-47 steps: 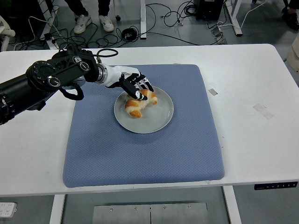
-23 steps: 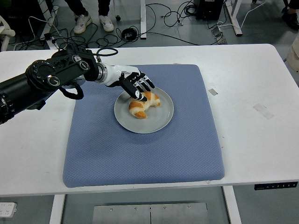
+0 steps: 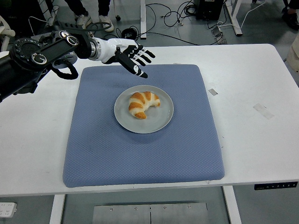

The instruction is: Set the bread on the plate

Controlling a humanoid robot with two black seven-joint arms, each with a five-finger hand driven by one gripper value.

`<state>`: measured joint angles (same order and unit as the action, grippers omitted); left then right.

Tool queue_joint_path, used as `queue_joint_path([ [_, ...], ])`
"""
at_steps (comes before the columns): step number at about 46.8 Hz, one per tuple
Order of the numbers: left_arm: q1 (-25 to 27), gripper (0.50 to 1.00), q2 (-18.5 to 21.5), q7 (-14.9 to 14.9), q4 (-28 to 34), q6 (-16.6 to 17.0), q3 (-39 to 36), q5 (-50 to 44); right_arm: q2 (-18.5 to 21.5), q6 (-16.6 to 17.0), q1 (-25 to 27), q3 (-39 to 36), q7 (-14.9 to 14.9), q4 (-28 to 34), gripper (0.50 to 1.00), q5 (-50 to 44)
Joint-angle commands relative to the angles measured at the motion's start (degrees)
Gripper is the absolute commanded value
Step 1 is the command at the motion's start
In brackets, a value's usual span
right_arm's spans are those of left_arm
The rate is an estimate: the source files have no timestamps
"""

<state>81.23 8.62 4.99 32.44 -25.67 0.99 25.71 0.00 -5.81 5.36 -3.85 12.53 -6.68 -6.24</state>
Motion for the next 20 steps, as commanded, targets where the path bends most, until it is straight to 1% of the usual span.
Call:
queue_joint_path([
  [1,0.2,0.863,0.3,-0.2,-0.2,0.3,0.9,-0.2,0.0,0.0,0.0,0.1,-0.1,0.0,1.000,0.0],
  [10,-1.1,0.864,0.4,-0.2,-0.3,3.8,6.5,-0.3,0.0,0.0,0.0,0.1,0.0,-0.1,1.000,0.0],
  [20,-1.7,0.868,0.3,-0.2,-1.8,6.9,8.3,-1.9,0.0,0.0,0.1,0.1,0.0,-0.1,1.000,0.0],
])
